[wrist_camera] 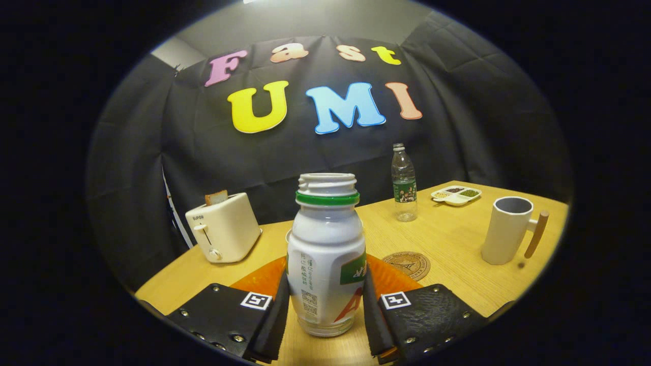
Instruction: Take the bottle from table, then pour the juice into the cup, finally place the bottle on the coaster
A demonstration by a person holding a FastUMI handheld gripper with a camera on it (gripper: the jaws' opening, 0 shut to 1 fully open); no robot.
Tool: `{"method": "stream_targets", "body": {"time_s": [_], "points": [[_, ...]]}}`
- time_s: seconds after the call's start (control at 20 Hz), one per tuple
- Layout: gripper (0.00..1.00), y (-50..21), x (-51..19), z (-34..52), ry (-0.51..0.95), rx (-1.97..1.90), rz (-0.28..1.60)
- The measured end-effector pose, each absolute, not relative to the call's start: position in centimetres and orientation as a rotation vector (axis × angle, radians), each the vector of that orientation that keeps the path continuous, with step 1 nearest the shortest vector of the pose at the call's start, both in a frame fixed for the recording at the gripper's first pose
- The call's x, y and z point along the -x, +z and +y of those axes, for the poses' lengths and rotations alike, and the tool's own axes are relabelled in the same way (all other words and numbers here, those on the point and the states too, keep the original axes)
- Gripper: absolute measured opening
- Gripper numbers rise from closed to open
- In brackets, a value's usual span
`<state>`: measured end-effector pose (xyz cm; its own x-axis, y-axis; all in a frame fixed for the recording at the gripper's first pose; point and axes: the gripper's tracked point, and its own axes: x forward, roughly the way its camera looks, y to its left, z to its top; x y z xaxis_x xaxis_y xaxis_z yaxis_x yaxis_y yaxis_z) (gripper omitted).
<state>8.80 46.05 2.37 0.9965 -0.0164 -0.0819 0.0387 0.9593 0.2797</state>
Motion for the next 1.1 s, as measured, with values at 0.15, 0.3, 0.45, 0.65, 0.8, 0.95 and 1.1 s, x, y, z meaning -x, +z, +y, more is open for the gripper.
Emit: {"method": "stream_targets", "body": {"time_s": [0.15,0.3,0.45,0.65,0.8,0.95,1.1], "points": [[0.63,4.0,-8.5,44.5,-0.022,-0.420,0.035],[0.63,5.4,-8.3,42.4,-0.030,-0.533,0.005],[0.63,6.3,-8.4,40.6,-0.035,-0.647,-0.014],[0.63,7.1,-8.8,38.1,-0.039,-0.812,-0.033],[0.63,6.9,-9.2,36.3,-0.042,-0.910,-0.039],[0.63,6.6,-9.0,34.8,-0.049,-0.993,-0.041],[0.63,6.7,-9.8,33.6,-0.045,-1.093,-0.055]]}}
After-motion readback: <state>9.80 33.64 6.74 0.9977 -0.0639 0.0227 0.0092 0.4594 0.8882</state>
